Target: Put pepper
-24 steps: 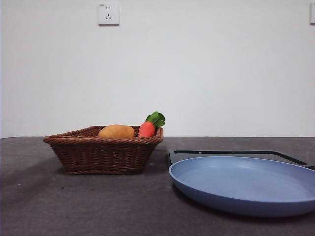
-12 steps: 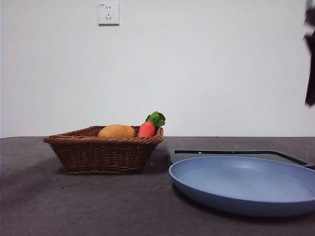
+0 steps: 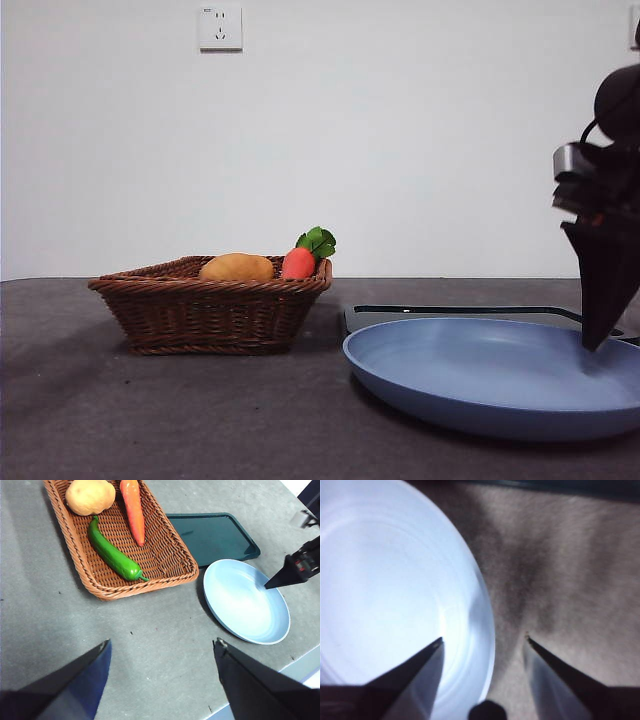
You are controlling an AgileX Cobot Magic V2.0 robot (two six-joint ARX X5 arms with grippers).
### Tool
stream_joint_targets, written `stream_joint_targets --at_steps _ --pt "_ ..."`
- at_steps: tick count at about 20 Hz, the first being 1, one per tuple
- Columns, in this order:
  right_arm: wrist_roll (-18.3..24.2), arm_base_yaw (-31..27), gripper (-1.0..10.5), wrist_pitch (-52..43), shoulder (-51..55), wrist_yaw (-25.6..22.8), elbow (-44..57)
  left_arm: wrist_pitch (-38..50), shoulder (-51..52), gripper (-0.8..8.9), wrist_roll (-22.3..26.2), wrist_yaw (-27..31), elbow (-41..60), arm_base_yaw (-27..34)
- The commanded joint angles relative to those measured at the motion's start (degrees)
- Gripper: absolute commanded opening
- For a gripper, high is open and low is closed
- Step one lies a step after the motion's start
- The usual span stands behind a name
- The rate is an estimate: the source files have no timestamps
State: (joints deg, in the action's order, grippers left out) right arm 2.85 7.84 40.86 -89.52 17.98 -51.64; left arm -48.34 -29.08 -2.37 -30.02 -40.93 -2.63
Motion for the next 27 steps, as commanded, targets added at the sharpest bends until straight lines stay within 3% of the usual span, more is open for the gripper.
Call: stream_joint_targets --at_steps 1,7,12,16,27 --pt "0.63 0.57 2.1 -0.85 -2.12 -0.07 -0.81 0.7 -0.15 3.59 0.39 -0.24 -0.79 0.09" --pt "0.42 0.55 0.0 -1.38 -3.74 0.04 -0.81 0.76 -0.15 3.59 -0.68 -0.22 -0.79 0.09" --pt "0.02 0.46 0.1 0.17 -2.6 0.04 -0.81 1.66 -3.45 3.59 -2.56 -0.04 -1.36 0.02" --pt "0.0 0.11 0.1 1.44 4.28 0.07 -0.83 4.0 -10.88 3.59 -4.22 0.66 -5.86 -1.57" --pt "-0.48 -2.27 0.1 6.43 27.28 0.0 -3.39 5.25 -48.13 3.59 -9.81 21.42 -29.55 -18.38"
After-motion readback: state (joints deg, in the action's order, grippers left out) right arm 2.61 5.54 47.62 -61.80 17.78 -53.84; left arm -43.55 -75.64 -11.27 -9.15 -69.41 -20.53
